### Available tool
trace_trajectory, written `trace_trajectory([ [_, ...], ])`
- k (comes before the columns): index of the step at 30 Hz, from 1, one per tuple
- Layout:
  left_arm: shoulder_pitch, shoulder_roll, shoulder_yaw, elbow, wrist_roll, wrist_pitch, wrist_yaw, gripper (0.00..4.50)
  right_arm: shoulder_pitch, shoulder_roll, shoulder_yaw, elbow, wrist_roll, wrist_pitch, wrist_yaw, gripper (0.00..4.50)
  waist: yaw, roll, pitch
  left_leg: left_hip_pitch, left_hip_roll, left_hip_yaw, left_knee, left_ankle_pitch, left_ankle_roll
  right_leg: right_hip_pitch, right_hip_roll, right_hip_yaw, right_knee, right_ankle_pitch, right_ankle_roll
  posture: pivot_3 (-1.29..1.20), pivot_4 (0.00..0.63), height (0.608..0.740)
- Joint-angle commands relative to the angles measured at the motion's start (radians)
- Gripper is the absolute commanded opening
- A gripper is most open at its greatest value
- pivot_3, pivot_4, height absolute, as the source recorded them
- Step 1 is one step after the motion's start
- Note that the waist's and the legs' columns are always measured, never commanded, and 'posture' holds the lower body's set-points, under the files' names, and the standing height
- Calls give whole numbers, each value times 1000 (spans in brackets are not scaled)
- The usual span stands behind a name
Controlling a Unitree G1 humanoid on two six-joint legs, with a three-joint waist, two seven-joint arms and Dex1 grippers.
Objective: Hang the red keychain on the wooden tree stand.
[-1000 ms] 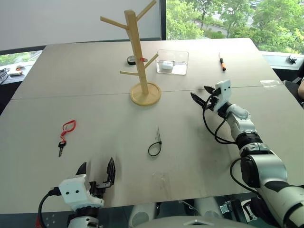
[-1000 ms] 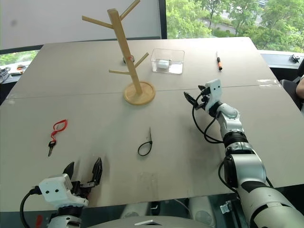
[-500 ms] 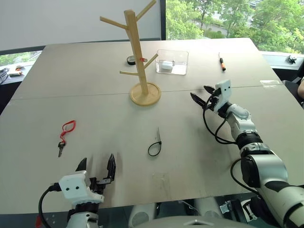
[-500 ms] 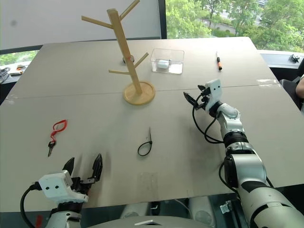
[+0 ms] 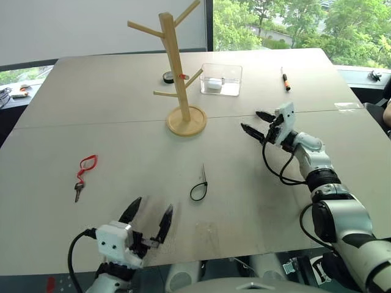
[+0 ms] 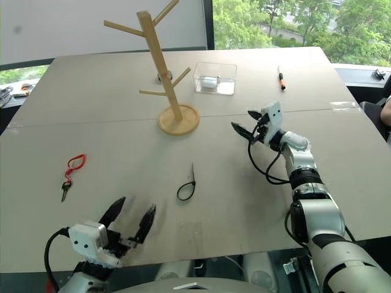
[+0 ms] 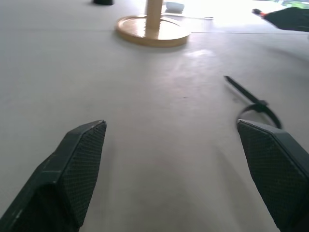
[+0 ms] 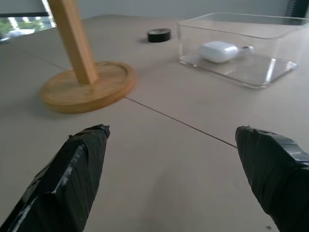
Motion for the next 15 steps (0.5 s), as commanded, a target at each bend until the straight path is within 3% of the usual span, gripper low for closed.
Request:
trace_trajectory([
  [1, 16, 57, 4, 30, -66, -62, -123, 4500, 12, -56, 62, -217, 31, 115, 162, 4461, 1, 2, 1, 0, 0, 0, 0, 0, 0, 0, -1, 0, 0, 0, 0, 0, 150, 740],
  [7, -49, 122, 45, 149, -48, -111, -189, 4500, -6, -222, 296, -637, 32, 356, 485, 4461, 1, 5, 3, -1, 1, -2, 0, 0, 0, -1, -2, -3, -1, 0, 1, 0, 150, 740],
  [15, -150, 126, 21, 270, -29, -148, -232, 4500, -170, -260, 617, -819, -172, 372, 577, 4461, 3, 5, 3, -1, 1, -2, 0, 0, 0, -3, -2, -3, -1, 0, 0, 0, 150, 740],
])
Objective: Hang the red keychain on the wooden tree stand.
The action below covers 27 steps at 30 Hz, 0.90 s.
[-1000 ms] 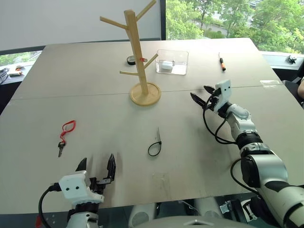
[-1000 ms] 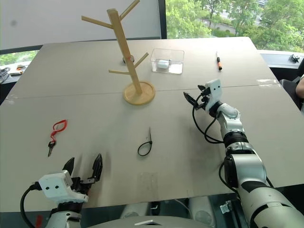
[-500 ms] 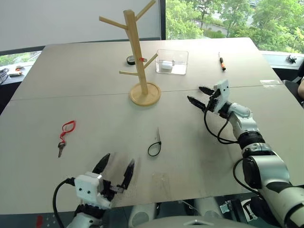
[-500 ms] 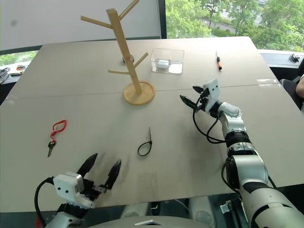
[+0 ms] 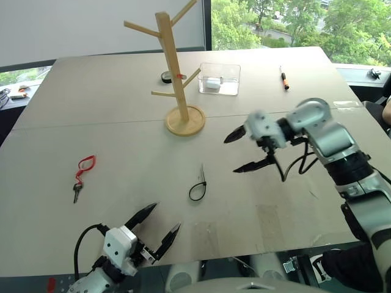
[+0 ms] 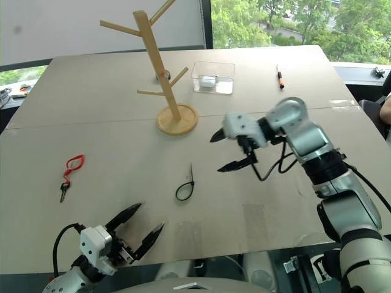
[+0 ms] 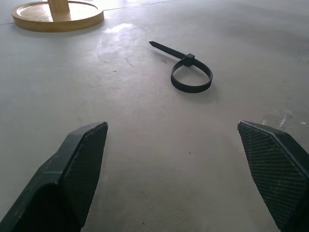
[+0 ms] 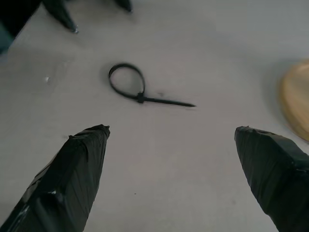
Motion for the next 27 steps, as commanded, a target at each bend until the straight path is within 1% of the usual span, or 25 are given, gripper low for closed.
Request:
trace_trajectory([
  [1, -14, 2, -13, 17, -2, -27, -18, 4500, -69, 9, 79, -62, -42, 31, 88, 4461, 4, 0, 0, 0, 0, 0, 0, 0, 0, 0, 0, 0, 0, 0, 0, 0, 150, 740],
  [6, -32, 3, -16, 24, -5, -29, -27, 4500, -133, 72, 154, -53, -67, 26, 67, 4461, 3, 0, 0, -1, -1, -1, 0, 0, 0, 0, -2, 0, 0, 0, 0, 0, 150, 740],
  [11, -20, -4, -19, 27, -10, -31, -25, 4500, -142, 151, 199, -2, -82, -8, 52, 4461, 1, 0, 0, -1, -1, -1, 0, -1, -2, 0, -2, 0, 0, 0, 0, 0, 150, 740],
  [18, 6, -18, -60, -71, 31, 9, 31, 4500, -135, 260, 243, 110, -111, -34, 22, 4461, 0, 0, 0, -1, -1, -2, 0, -1, -2, 0, -3, 1, 0, 0, -1, 0, 150, 740],
  [23, 24, -6, -75, -157, 37, 59, 71, 4500, -147, 336, 249, 217, -138, -63, 5, 4461, -1, 0, 0, -1, -1, -2, 0, -1, -2, 0, -2, 0, 0, 0, -1, 0, 150, 740],
  [27, 27, 6, -59, -173, 28, 76, 82, 4500, -152, 396, 235, 298, -144, -75, -5, 4461, -1, 0, 0, -1, -1, -2, 0, -1, -2, 0, -2, -1, 0, 0, -1, 0, 150, 740],
])
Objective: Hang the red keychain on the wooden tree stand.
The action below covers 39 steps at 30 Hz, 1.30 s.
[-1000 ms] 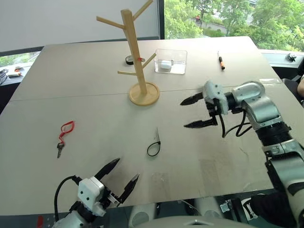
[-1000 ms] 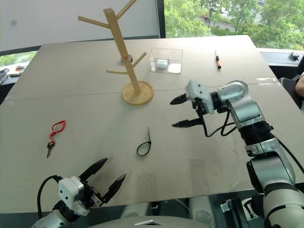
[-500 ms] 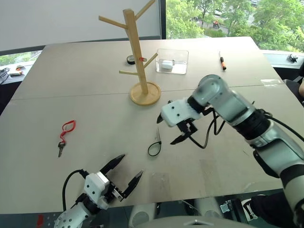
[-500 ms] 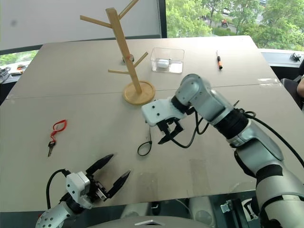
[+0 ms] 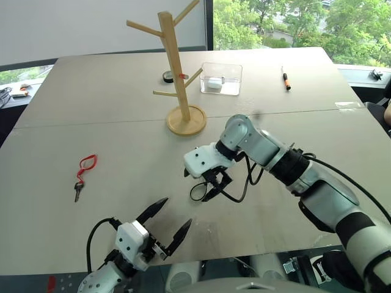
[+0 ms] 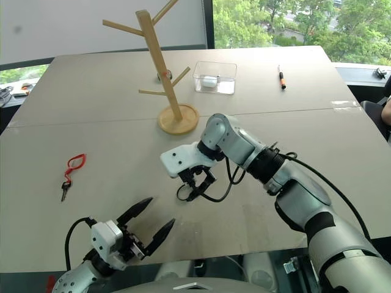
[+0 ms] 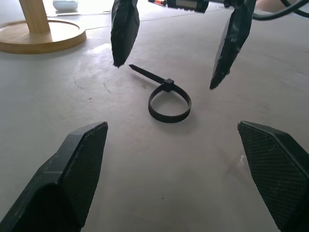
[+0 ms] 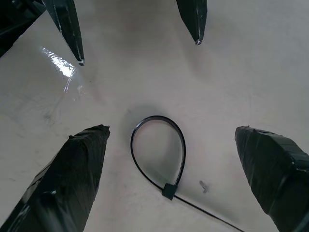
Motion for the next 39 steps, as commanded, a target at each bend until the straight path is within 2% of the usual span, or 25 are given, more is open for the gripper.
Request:
trace_trajectory([
  [1, 11, 13, 16, -38, -12, 8, 10, 4500, -34, 42, -26, 47, -2, -27, 0, 4461, 0, 0, 0, 0, 0, 0, 0, 0, 0, 0, 0, 0, 0, 0, 0, 0, 150, 740],
  [11, 30, 27, 24, -43, -15, 7, 17, 4500, -52, 119, -58, 222, -23, -95, -25, 4461, 0, 0, 0, 0, 0, 0, 0, 0, 0, 0, 1, -1, 0, 0, 0, 0, 150, 740],
  [24, 42, 22, 22, -38, -10, -5, 19, 4500, -46, 92, -90, 168, -3, -98, 36, 4461, -1, 0, 0, 0, 0, 0, 0, 0, 0, 0, 2, -1, 0, 0, 0, 0, 150, 740],
  [39, 44, 21, 1, -110, 5, 44, 60, 4500, -45, 141, -98, 383, -96, -268, -76, 4461, -1, 0, 0, 0, 0, 0, 0, 0, 0, 0, 2, -1, 0, 0, 0, 0, 150, 740],
])
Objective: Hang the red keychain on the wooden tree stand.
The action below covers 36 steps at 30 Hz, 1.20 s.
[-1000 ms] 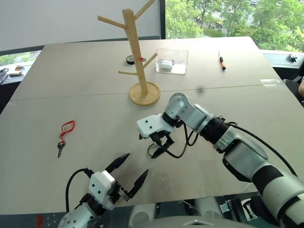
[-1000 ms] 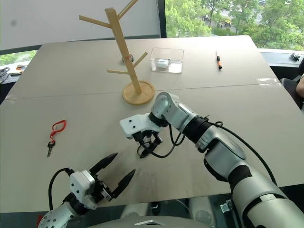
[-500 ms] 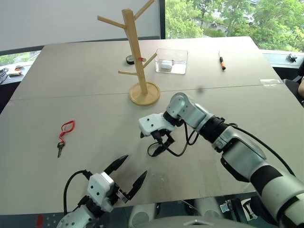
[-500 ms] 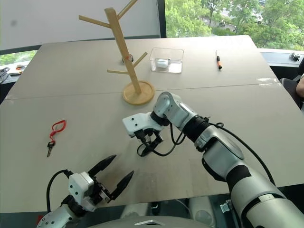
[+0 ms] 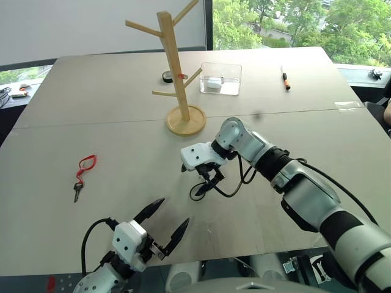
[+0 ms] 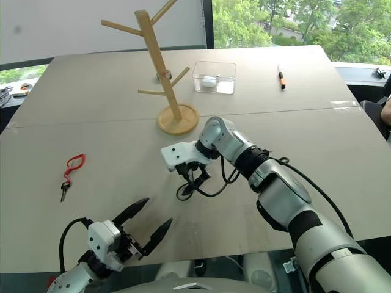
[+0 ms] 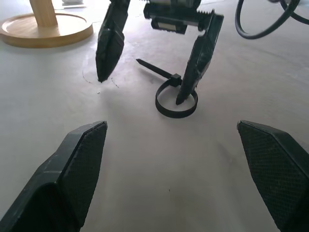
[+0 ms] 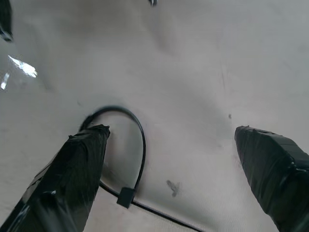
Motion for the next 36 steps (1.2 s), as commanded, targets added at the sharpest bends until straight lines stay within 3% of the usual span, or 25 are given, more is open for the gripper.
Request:
trace_trajectory([
  [1, 14, 1, -7, -66, 4, 18, 19, 4500, -2, 18, -12, 10, -20, -39, -13, 4461, -1, 0, 0, 0, 0, 0, 0, 0, 0, 0, 0, 0, 0, 0, 0, 0, 150, 740],
  [3, 15, 3, -8, -77, 5, 28, 26, 4500, -2, 20, -14, 15, -25, -44, -11, 4227, -1, 0, 0, 0, 0, 0, 0, 0, 0, 0, 0, 0, 0, 0, 0, 0, 150, 740],
  [6, 11, 5, -5, -89, 2, 44, 34, 4500, -3, 19, -14, 22, -35, -52, -7, 3253, -2, 0, 0, 0, 0, 0, 0, 0, 0, 0, 1, 0, 0, 0, 0, 0, 150, 740],
  [11, 1, 7, -5, -100, -1, 64, 41, 4500, -4, 18, -19, 30, -41, -59, -4, 731, -2, 0, 0, 1, 1, 0, 0, 0, 0, 0, 1, 0, 1, 0, 0, 0, 150, 740],
  [13, 0, 6, -5, -102, -1, 69, 43, 4500, -5, 19, -22, 28, -39, -57, -2, 79, -2, 0, 0, 1, 1, 0, 0, 0, 0, 0, 1, 0, 1, 0, 0, 0, 150, 740],
  [18, 3, 4, -10, -112, 4, 76, 47, 4500, -10, 17, -47, 5, -20, -41, 4, 79, -2, 0, 0, 1, 1, 0, 0, 0, 0, 0, 1, 0, 1, 0, 0, 0, 150, 740],
  [23, -2, -9, -13, -123, 7, 81, 64, 4500, -22, -31, -199, -18, 55, 30, -94, 79, 2, 0, 0, 1, 0, 0, 0, 0, 0, 0, 1, 0, 1, 0, 0, 0, 150, 740],
  [28, -26, -15, -20, -128, 5, 96, 77, 4500, -35, -142, -377, 38, 100, 209, -286, 79, 5, 0, 0, 0, 0, 0, 0, 0, 0, 0, 0, 0, 0, 0, 0, 0, 150, 740],
  [36, -82, -12, -35, -77, -8, 96, 56, 4500, -141, -337, -628, 355, 143, 420, -705, 79, 1, 0, 0, -1, -1, 2, -1, 0, 0, -1, 0, 3, 0, 0, -1, 0, 150, 740],
])
